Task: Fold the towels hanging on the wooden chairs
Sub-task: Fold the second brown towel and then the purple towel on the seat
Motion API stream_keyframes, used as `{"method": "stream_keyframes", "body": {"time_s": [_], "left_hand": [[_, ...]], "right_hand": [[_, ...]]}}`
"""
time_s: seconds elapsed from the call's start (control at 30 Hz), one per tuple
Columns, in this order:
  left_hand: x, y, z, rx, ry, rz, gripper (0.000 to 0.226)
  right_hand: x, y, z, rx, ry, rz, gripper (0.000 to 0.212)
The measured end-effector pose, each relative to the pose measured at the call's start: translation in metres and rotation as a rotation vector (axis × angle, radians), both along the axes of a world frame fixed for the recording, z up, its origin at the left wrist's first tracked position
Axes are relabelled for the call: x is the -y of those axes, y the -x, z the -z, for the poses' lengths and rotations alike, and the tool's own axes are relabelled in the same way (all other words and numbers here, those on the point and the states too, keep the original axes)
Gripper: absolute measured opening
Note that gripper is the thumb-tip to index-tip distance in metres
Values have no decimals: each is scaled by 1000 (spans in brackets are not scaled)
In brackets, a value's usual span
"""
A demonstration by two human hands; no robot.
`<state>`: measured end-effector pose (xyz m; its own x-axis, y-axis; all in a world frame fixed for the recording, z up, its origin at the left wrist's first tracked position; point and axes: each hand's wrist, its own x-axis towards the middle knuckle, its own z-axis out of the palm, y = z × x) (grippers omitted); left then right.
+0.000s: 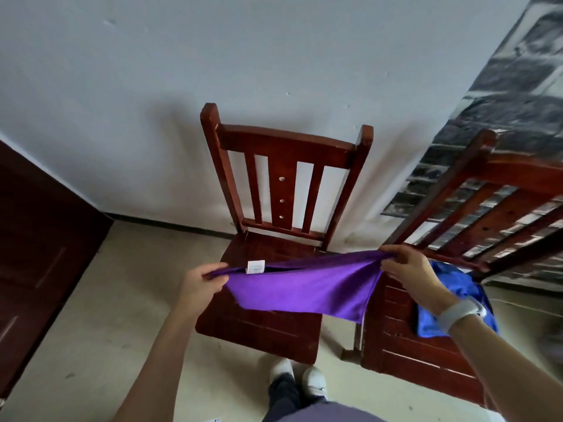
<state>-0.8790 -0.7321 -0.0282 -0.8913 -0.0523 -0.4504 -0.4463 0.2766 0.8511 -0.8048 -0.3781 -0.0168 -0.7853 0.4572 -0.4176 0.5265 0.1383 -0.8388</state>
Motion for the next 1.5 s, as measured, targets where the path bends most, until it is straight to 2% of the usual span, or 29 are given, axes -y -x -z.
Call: {"method": "stream_keyframes", "body": {"time_s": [0.1,0.27,0.57,0.83,0.97,1.07,1.17,1.33,1.5], "left_hand": [[-3,4,-2,-106,152,36,23],[-11,18,-16,-376,362,71,20],[-7,34,-54,-604,313,119,15],[0,43,-66,-574,275,94,12],[0,42,-63,-584,262,87,16],[1,35,-53,-551,202,90,16],[9,15,-34,-348,66,89,18],[26,-29,9,-198,149,109,10],[40,-62,39,-279,359,42,9]], "right_hand": [[-3,-10,-1,-27,-336,-75,21],[-12,-10,-11,-197,-655,-136,12],[-23,6,-39,-413,-832,-242,26],[-31,3,-54,-469,-872,-317,24],[-32,0,-46,-455,-876,-256,23],[-27,-9,-29,-367,-746,-224,18],[-18,-27,-9,-249,-583,-258,15],[7,-60,28,-126,-459,-296,17],[27,-70,52,-64,-471,-328,16]]}}
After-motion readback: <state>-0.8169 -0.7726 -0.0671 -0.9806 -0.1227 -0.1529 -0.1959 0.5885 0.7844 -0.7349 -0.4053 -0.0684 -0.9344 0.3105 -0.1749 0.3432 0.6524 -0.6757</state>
